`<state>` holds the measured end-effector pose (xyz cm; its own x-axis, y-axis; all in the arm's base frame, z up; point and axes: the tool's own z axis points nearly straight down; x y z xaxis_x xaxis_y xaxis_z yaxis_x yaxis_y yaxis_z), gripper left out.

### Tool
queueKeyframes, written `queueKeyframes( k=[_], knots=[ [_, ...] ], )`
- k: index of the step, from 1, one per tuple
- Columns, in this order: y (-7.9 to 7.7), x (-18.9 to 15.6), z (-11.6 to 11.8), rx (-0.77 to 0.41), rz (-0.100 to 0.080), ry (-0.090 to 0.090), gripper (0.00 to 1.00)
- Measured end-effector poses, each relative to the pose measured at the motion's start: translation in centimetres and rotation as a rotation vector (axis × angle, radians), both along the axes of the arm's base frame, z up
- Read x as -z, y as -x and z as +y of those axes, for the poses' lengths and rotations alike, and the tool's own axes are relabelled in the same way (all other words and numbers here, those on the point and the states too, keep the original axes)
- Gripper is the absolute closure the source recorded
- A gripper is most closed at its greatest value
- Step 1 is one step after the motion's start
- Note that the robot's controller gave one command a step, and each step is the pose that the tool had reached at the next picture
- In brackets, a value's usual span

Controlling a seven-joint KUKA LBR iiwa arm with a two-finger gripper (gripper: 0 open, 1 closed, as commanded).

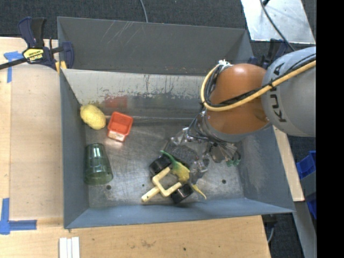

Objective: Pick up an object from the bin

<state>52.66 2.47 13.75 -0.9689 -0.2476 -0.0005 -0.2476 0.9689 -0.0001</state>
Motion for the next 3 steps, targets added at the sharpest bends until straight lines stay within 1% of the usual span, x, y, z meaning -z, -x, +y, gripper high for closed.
queueKeyframes(
  k=[1, 2, 3],
  knots=[
    [0.9, -1.3, 0.6, -0.017, -0.003, 0.0, 0.0],
    [0.0, 2.8, 2.5, -0.166, -0.017, 0.01, 0.0],
    [1.3, 5.1, 2.6, -0.16, -0.005, 0.0, 1.0]
  ],
)
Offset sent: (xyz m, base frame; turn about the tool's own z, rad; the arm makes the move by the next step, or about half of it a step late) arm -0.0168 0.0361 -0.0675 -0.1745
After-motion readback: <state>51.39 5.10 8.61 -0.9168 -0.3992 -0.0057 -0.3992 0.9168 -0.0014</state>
